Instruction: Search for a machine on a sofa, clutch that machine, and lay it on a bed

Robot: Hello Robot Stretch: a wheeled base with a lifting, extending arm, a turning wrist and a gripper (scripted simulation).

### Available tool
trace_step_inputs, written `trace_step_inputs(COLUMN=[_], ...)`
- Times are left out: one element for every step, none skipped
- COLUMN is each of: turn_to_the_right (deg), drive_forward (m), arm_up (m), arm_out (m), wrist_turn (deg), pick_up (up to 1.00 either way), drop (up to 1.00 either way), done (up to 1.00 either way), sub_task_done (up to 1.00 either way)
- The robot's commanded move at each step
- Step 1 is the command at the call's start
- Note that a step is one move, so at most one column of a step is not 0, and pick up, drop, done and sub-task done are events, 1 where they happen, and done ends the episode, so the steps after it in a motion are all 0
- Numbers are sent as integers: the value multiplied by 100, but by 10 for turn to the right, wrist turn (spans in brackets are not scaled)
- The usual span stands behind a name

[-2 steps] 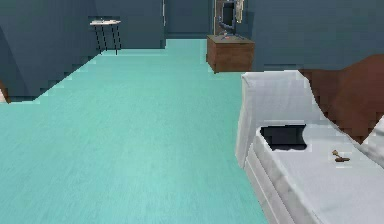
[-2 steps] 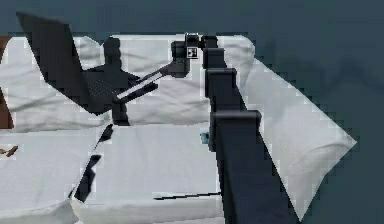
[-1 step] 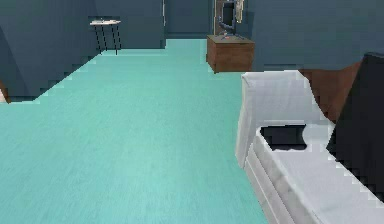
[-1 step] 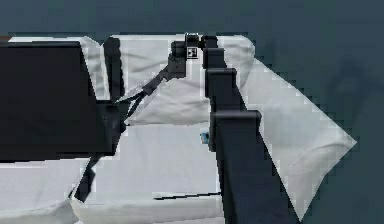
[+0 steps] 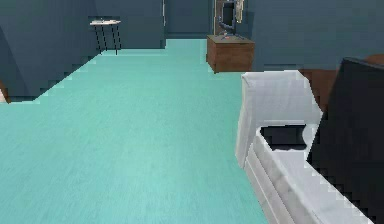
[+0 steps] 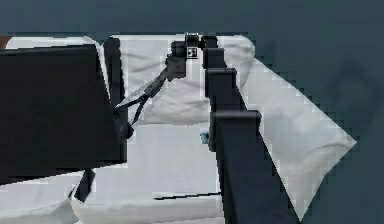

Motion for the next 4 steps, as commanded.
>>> trace_step_inputs(turn_to_the_right=[0,-450,-90,0], drive_forward=[0,0,0,100], arm_up=[0,0,0,0], arm_out=[-46,0,0,0], wrist_turn=[0,0,0,0], pick_up=[0,0,0,0], drop=[0,0,0,0], done=[0,0,0,0], sub_task_done=[0,0,0,0])
